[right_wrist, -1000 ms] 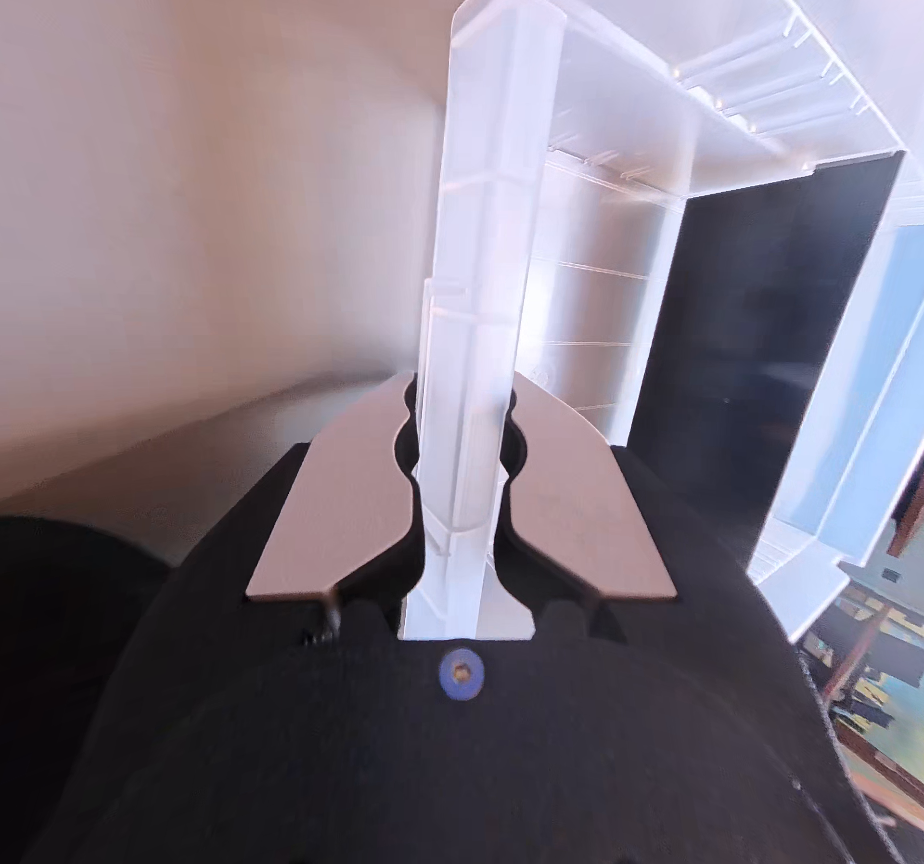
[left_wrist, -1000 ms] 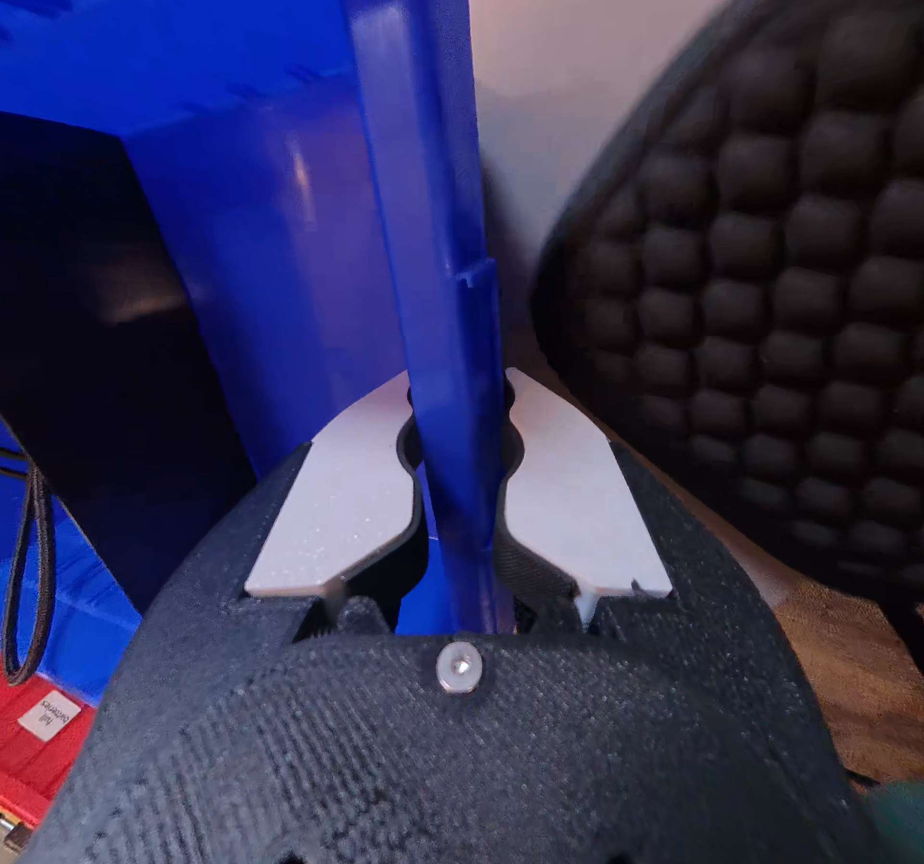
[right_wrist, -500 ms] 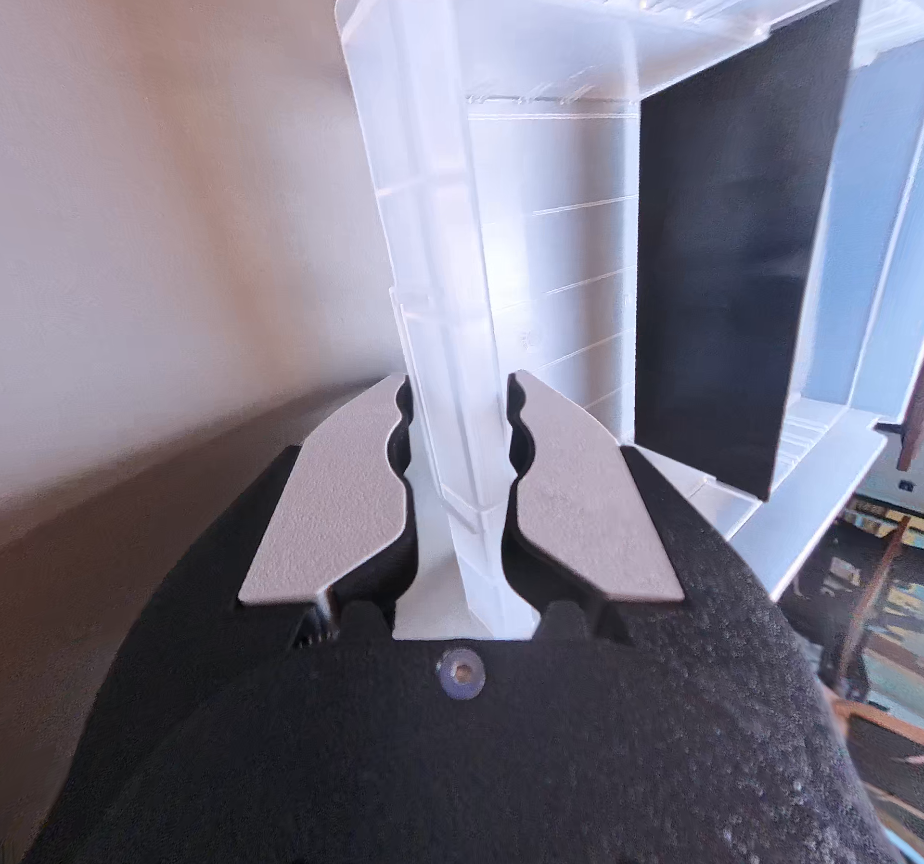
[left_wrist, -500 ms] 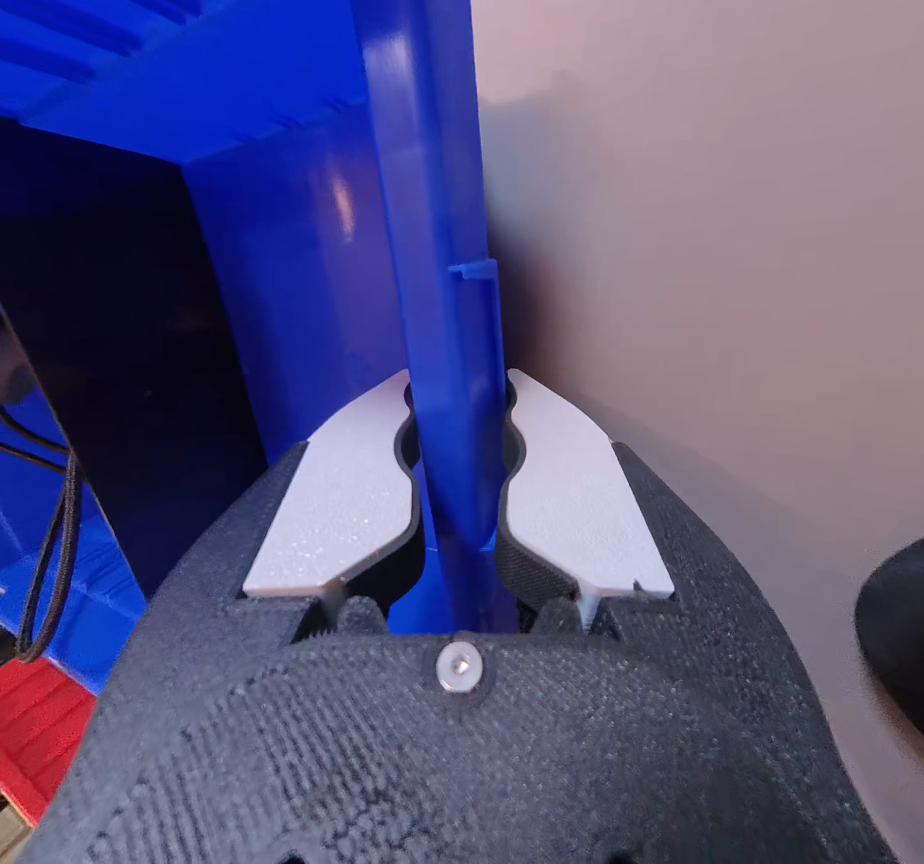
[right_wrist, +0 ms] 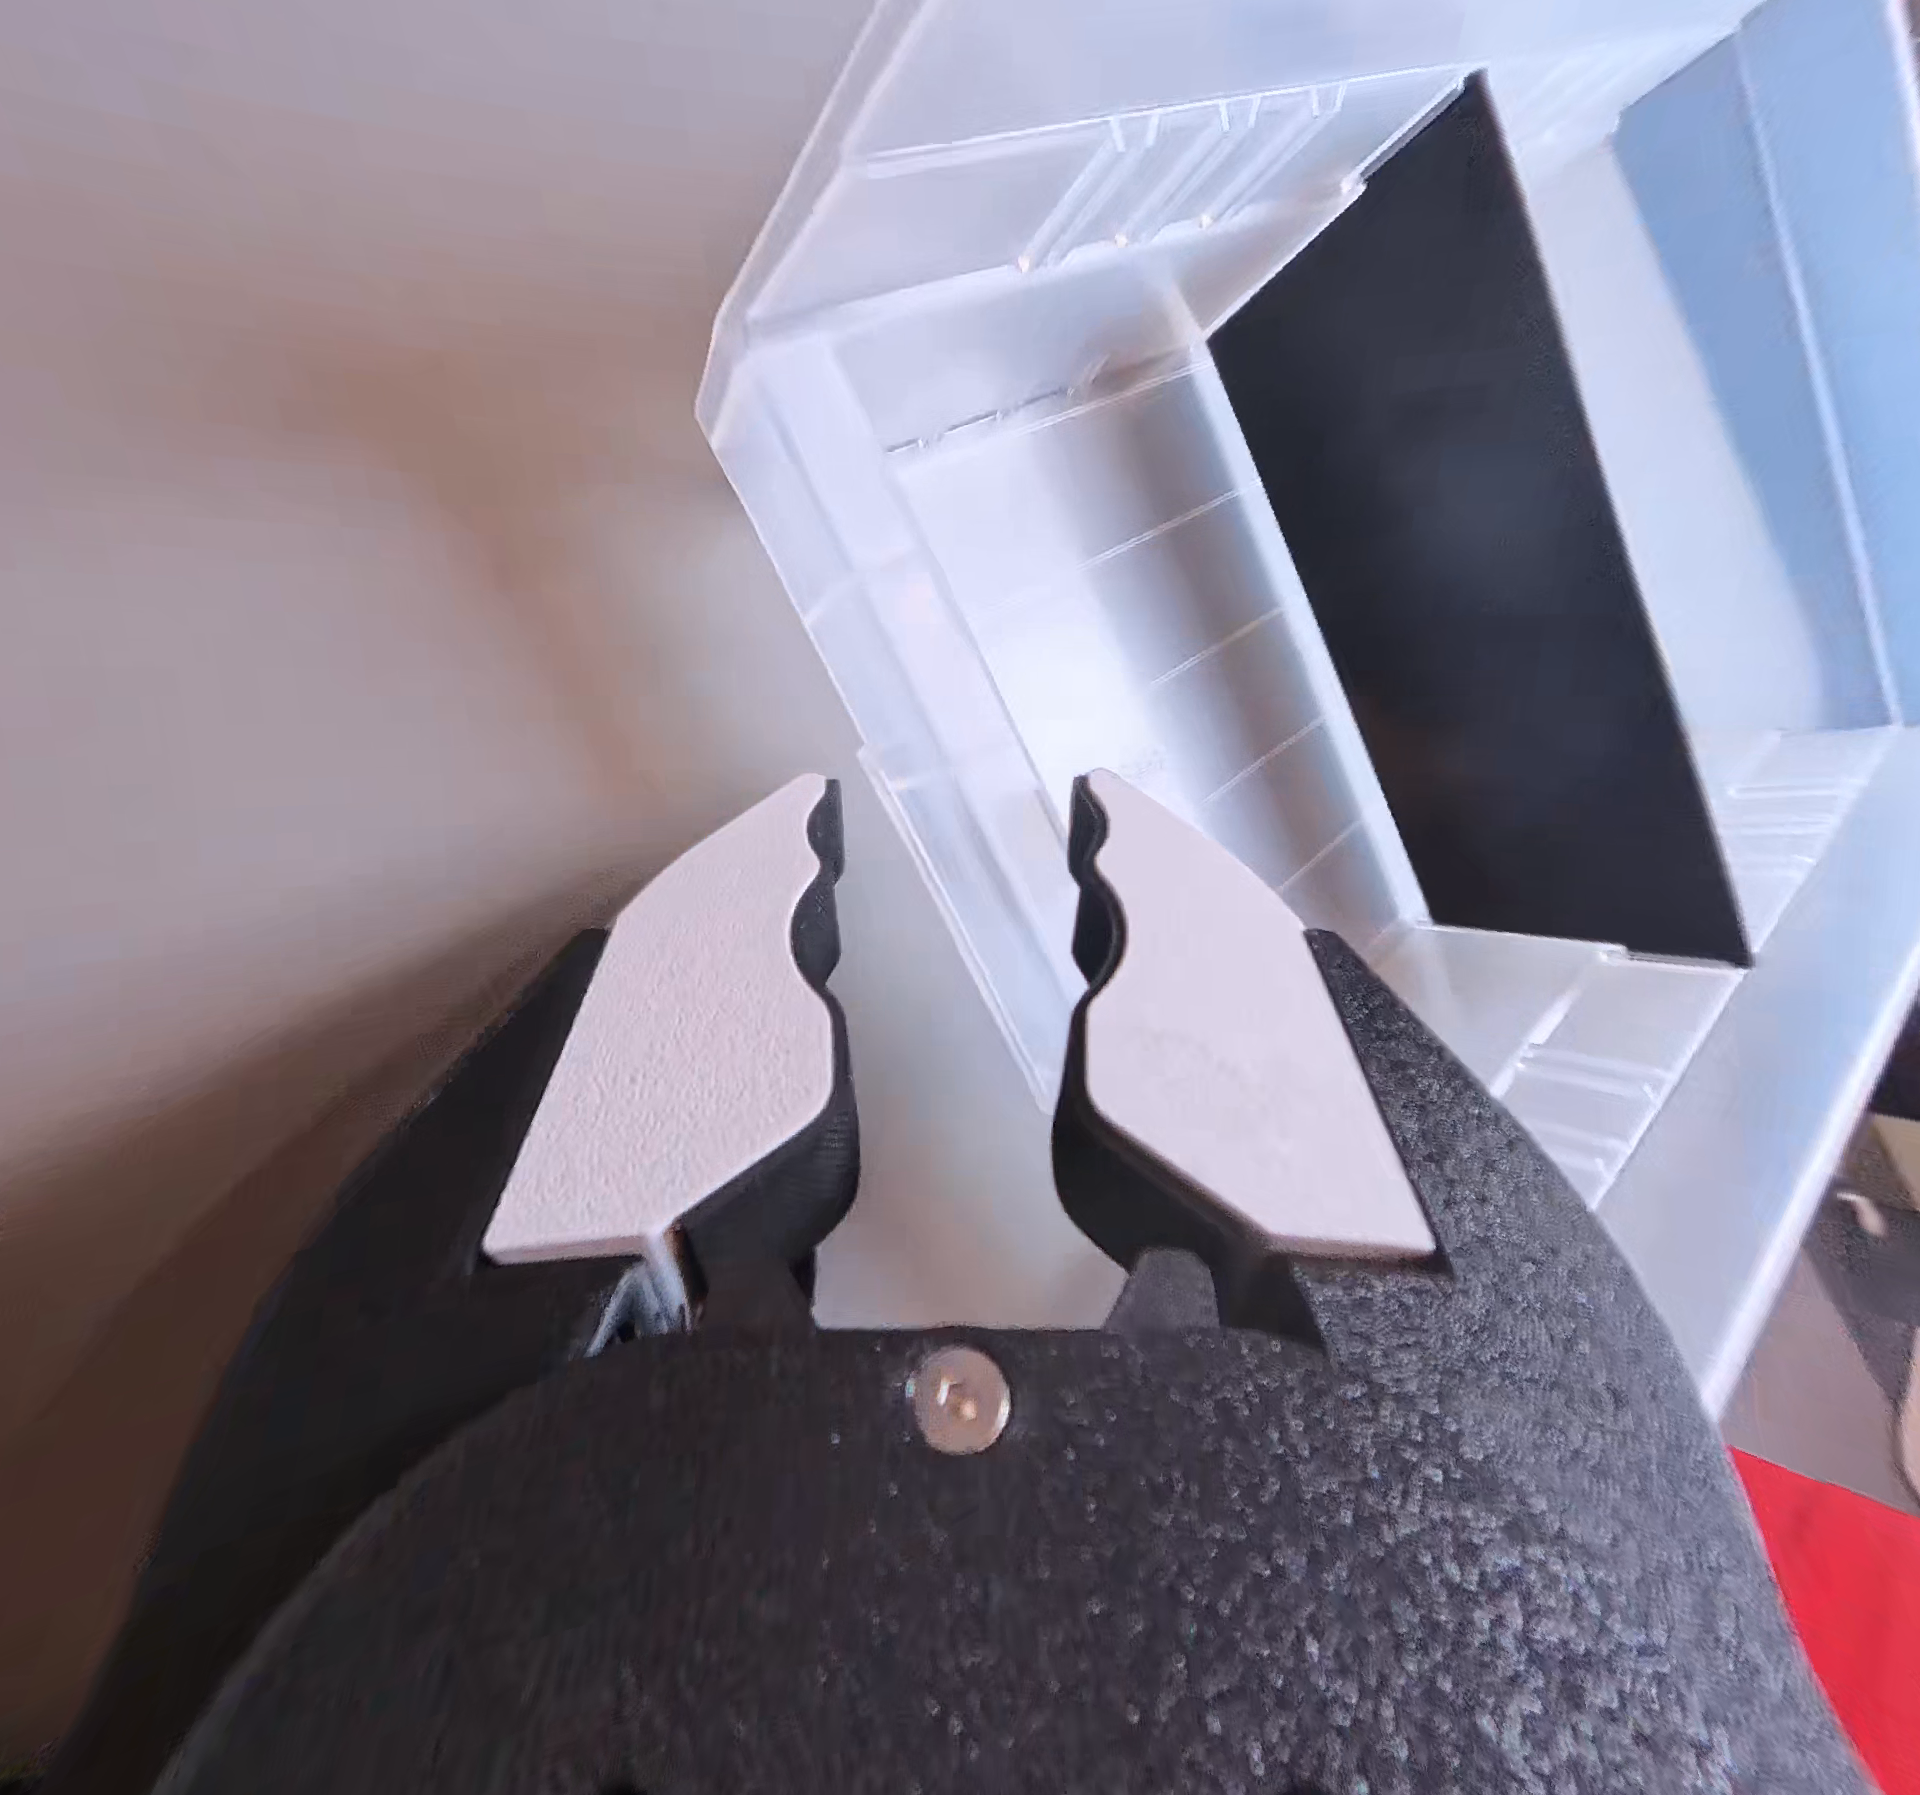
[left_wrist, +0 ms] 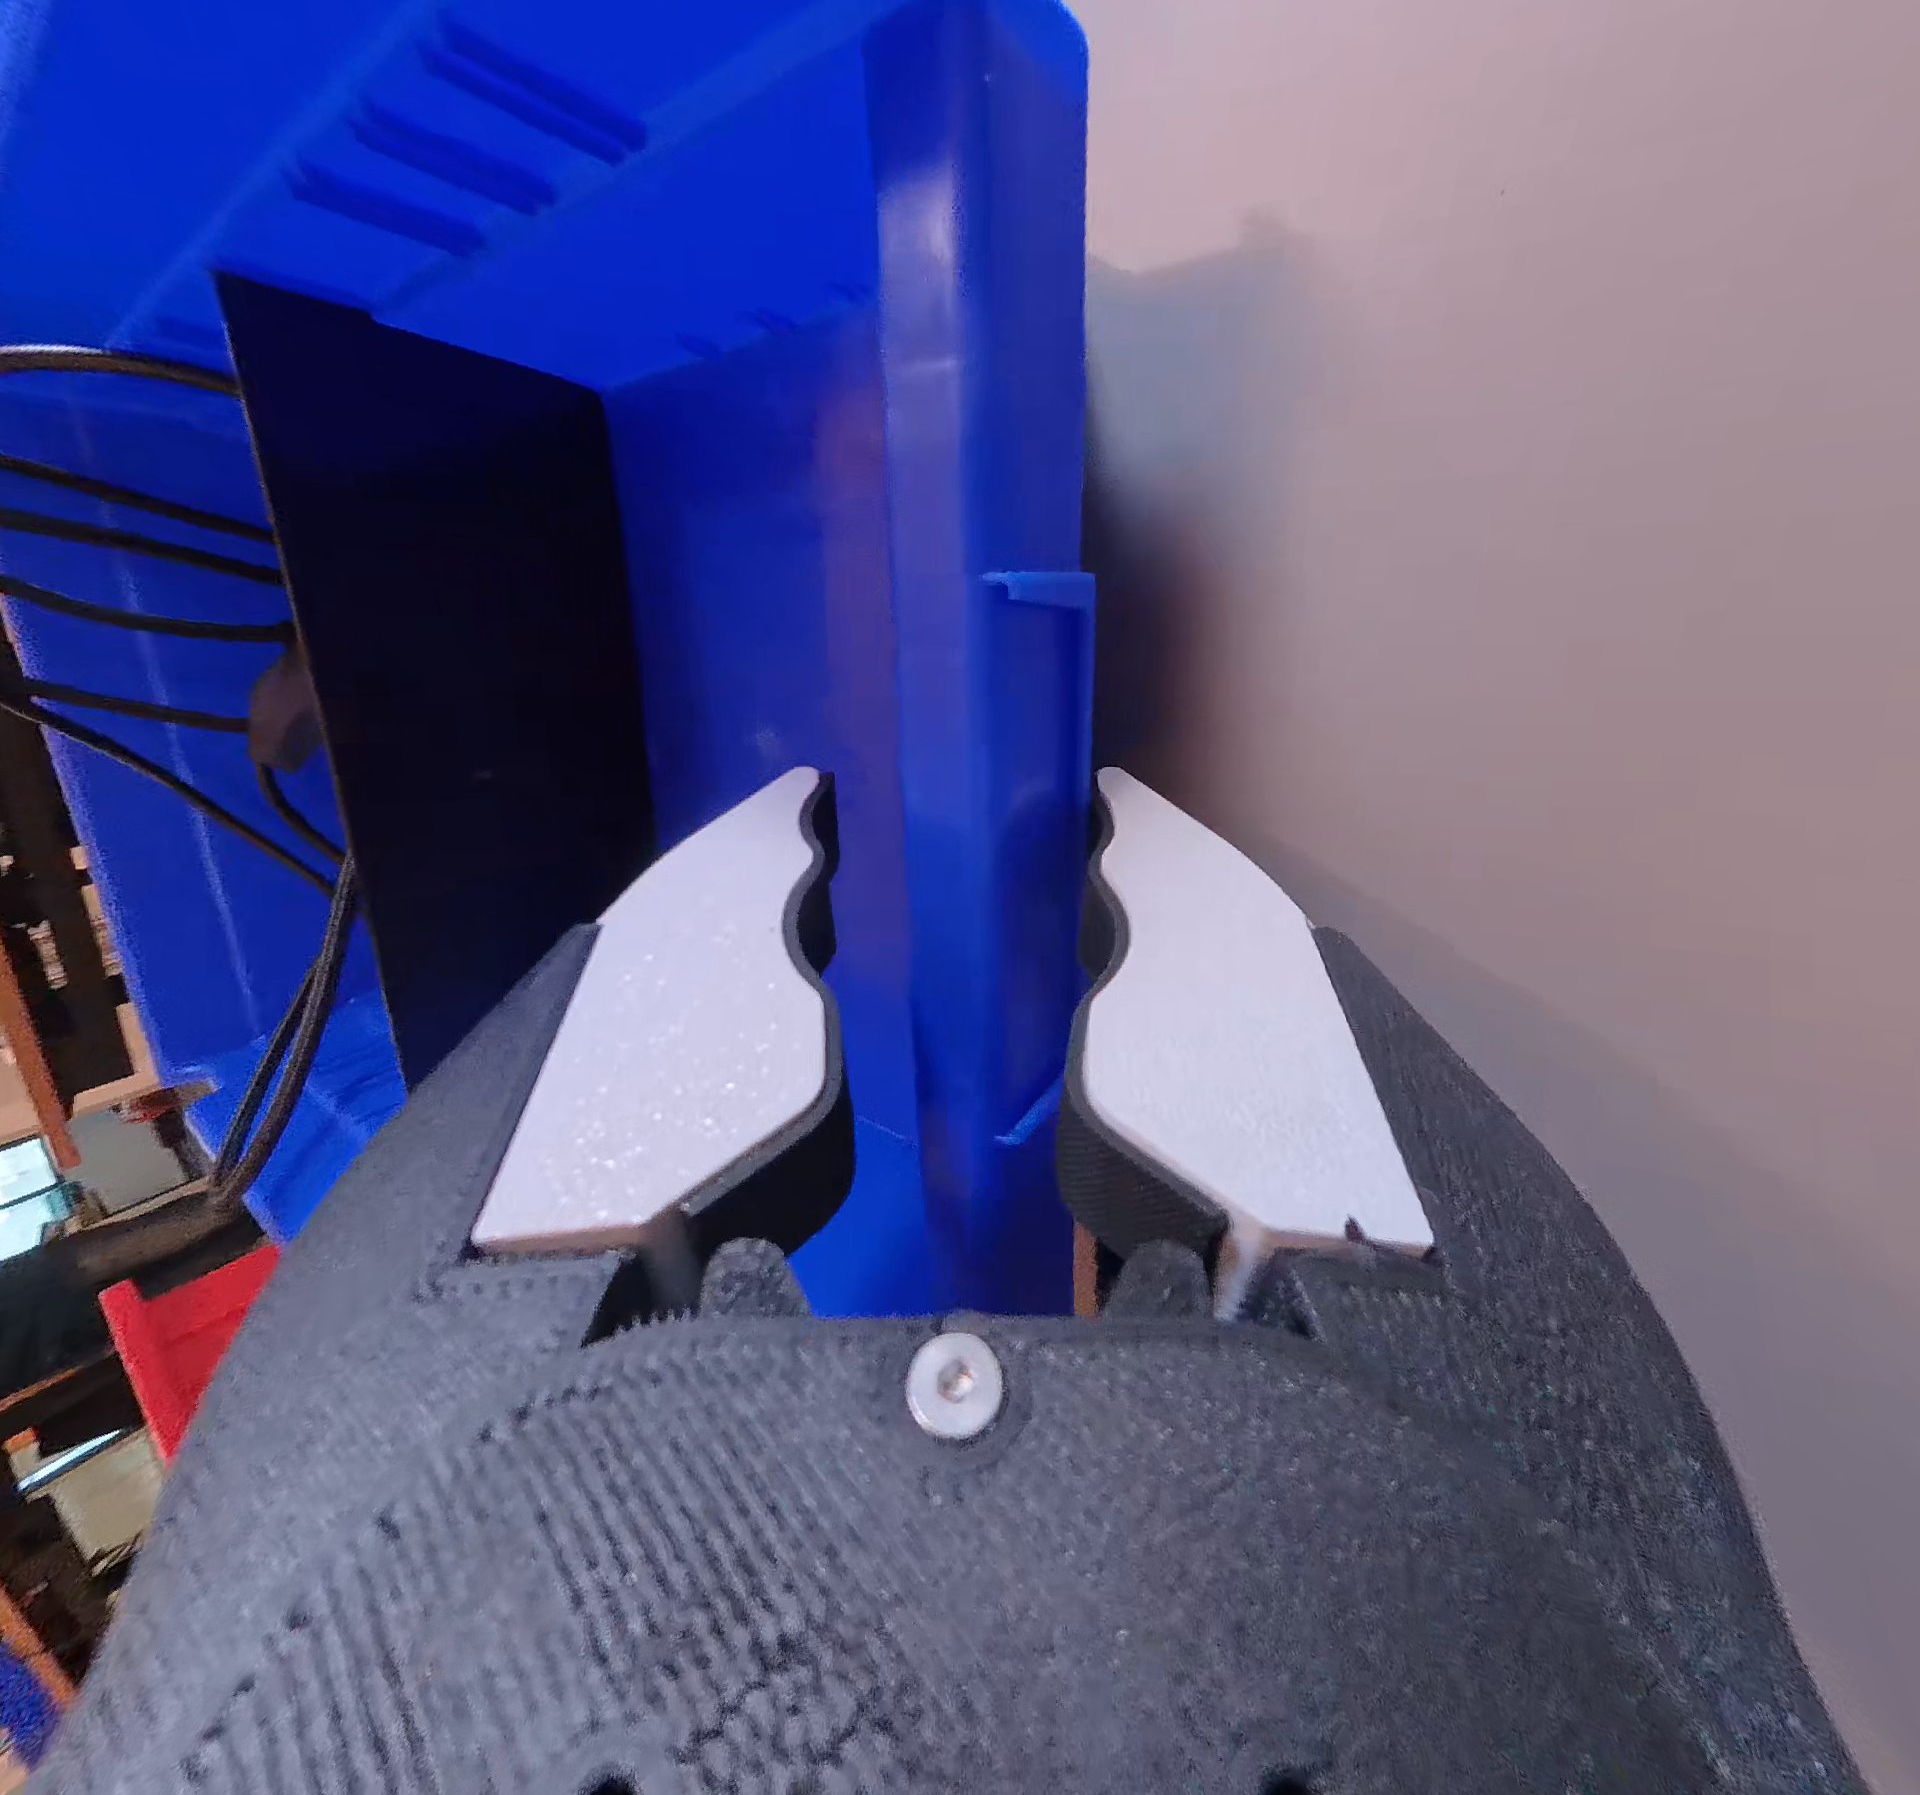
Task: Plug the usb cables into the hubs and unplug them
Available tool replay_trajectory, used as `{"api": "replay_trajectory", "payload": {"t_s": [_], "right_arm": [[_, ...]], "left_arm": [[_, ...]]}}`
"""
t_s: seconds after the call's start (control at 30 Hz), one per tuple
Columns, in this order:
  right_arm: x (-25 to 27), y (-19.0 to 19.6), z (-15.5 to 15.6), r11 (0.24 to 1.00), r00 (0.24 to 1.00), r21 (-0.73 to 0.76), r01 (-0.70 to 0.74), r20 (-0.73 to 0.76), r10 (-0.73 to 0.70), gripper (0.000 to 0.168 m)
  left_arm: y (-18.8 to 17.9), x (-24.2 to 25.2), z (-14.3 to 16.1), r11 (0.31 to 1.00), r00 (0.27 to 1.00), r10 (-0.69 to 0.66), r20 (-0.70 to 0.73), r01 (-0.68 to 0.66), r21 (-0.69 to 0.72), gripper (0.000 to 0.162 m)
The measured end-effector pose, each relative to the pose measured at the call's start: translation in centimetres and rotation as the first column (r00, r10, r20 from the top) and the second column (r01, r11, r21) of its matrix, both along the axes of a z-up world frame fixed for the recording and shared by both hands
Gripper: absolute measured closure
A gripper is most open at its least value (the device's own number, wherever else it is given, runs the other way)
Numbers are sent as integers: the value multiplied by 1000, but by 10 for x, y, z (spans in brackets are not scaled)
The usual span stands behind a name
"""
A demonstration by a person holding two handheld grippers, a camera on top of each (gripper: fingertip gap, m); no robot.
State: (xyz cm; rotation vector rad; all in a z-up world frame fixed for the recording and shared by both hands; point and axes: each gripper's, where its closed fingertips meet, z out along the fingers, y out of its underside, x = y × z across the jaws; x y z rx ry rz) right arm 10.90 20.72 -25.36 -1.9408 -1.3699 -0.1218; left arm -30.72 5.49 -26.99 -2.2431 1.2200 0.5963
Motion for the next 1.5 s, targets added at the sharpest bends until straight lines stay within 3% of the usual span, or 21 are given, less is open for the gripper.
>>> {"api": "replay_trajectory", "payload": {"t_s": [0.1, 0.33, 0.47, 0.57, 0.67, 0.77, 0.8, 0.83, 0.87, 1.07, 1.17, 1.23, 1.37, 1.5], "right_arm": [[-5, 6, -1, 1000, 999, 18, -19, 38, 18, 132], [-27, 25, -1, 997, 1000, 72, -6, 18, 4, 133], [-41, 8, 22, 993, 983, 114, -7, -182, 28, 126], [-49, -17, 63, 994, 892, 108, -17, -447, 64, 124], [-48, -36, 98, 996, 742, 88, 13, -669, 50, 124], [-46, -47, 106, 999, 612, 28, 42, -791, -4, 114], [-44, -49, 104, 998, 591, 34, 45, -807, 1, 122], [-43, -51, 103, 998, 576, 55, 33, -817, 26, 152], [-42, -53, 103, 998, 560, 66, 18, -827, 44, 168], [-27, -47, 113, 992, 487, 103, 71, -872, 56, 168], [-22, -44, 113, 991, 460, 94, 91, -887, 41, 149], [-21, -43, 112, 991, 457, 98, 92, -888, 45, 147], [-25, -44, 108, 994, 462, 88, 69, -886, 46, 147], [-30, -48, 105, 995, 481, 91, 41, -875, 61, 147]], "left_arm": [[1, 3, -3, 1000, 1000, -17, -6, 17, 5, 130], [13, -1, -2, 998, 1000, -2, 29, 0, 56, 131], [10, 4, 9, 992, 994, 0, 110, -13, 122, 126], [6, 23, 46, 976, 929, -46, 366, -36, 213, 126], [12, 26, 97, 937, 785, -113, 609, -121, 329, 129], [30, -7, 129, 886, 738, -65, 672, -266, 379, 130], [38, -20, 135, 876, 733, -30, 680, -308, 370, 130], [46, -33, 137, 874, 719, 21, 694, -350, 336, 131], [56, -46, 138, 874, 703, 75, 707, -387, 293, 131], [122, -99, 106, 872, 618, 394, 681, -485, -64, 129], [141, -115, 74, 804, 541, 572, 616, -519, -290, 122], [148, -122, 56, 748, 503, 655, 563, -538, -389, 119], [159, -122, 34, 673, 414, 735, 537, -544, -502, 119], [165, -121, 38, 679, 378, 725, 575, -532, -507, 129]]}}
